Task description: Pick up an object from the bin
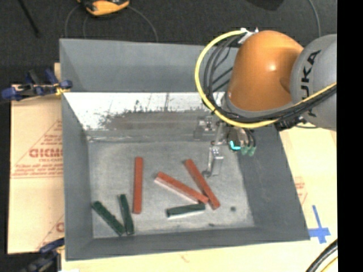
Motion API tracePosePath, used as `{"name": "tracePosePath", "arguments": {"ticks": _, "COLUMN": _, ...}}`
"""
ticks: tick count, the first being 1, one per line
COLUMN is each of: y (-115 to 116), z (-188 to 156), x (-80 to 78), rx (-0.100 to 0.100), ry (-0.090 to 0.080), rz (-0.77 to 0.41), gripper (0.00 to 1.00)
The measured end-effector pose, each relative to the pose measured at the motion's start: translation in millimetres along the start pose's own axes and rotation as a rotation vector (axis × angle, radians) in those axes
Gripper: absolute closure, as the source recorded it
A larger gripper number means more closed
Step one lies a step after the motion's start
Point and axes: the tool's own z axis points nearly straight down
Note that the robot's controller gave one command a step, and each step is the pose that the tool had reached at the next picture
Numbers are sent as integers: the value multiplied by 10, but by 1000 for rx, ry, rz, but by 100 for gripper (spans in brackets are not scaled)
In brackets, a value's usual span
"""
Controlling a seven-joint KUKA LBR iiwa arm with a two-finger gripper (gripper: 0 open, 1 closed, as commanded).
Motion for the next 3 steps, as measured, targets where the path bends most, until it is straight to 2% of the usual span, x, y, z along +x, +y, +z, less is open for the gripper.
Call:
{"name": "tracePosePath", "arguments": {"ticks": 1, "y": 1, "z": -33, "x": -14, "rx": 0, "ry": -7, "rz": 0, "gripper": 0}}
{"name": "tracePosePath", "arguments": {"ticks": 2, "y": 149, "z": 558, "x": 47, "rx": -3, "ry": -9, "rz": 96, "gripper": 0}}
{"name": "tracePosePath", "arguments": {"ticks": 3, "y": 272, "z": 844, "x": 25, "rx": -3, "ry": -3, "rz": 132, "gripper": 0}}
